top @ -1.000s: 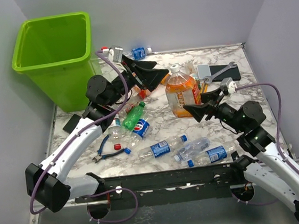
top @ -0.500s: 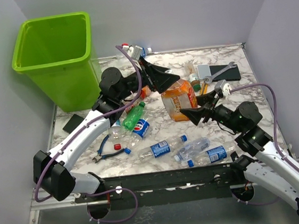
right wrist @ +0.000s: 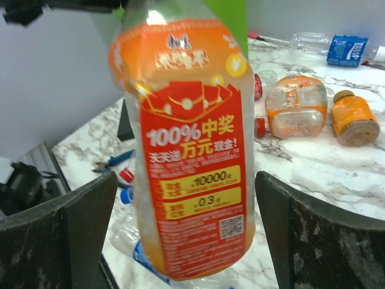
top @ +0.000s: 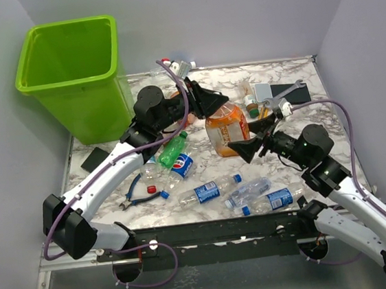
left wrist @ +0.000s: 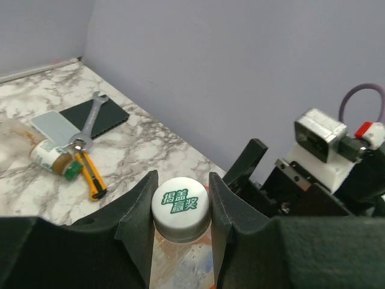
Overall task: Put the plastic bottles in the bin
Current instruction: Pick up the plastic bottle at the center of the board, then place the plastic bottle in the trash bin.
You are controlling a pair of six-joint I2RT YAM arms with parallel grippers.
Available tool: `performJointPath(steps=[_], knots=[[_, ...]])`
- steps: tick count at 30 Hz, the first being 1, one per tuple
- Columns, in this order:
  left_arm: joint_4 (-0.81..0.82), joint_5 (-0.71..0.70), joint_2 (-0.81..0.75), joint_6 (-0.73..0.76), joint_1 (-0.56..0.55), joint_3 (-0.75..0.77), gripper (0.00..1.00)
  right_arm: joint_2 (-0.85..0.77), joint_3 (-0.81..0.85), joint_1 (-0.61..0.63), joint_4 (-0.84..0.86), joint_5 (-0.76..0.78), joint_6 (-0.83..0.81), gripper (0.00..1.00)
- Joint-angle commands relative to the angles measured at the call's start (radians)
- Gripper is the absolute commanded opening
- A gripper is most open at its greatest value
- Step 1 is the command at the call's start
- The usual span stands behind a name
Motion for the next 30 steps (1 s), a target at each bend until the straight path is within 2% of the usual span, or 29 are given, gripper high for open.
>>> performJointPath(steps=[1,3,6,9,13,16,18,22,26,30], knots=[[-0.13,-0.22,-0.076,0.115,-0.007,0.049,0.0,0.009,0.122,0.006,-0.097,0.024,0.16,1.0],[-0.189,-0.357,-0.113,0.183,-0.007,0.074,0.0,0.009,0.183,0.006,-0.146,0.053,0.232,1.0],[-0.185,-0.587,-0.177,0.283,-0.006,0.087,0.0,-0.007,0.239,0.006,-0.16,0.084,0.287,1.0],[-0.12,-0.782,-0.209,0.411,-0.006,0.117,0.0,-0.027,0.248,0.006,-0.15,0.117,0.312,1.0],[0.041,-0.966,-0.194,0.659,0.002,0.182,0.0,-0.06,0.167,0.006,-0.134,0.234,0.355,1.0],[0.22,-1.029,-0.167,0.815,0.028,0.223,0.0,-0.087,0.064,0.006,-0.122,0.258,0.427,1.0],[0.327,-1.059,-0.141,0.869,0.065,0.261,0.0,-0.104,-0.026,0.006,-0.073,0.236,0.484,1.0],[0.401,-1.094,-0.049,0.943,0.178,0.376,0.0,-0.133,-0.177,0.006,-0.005,0.189,0.599,1.0],[0.425,-1.143,0.048,0.931,0.308,0.44,0.0,-0.141,-0.247,0.006,0.0,0.18,0.63,1.0],[0.444,-1.166,0.122,0.825,0.411,0.448,0.0,-0.138,-0.233,0.005,-0.063,0.205,0.593,1.0]])
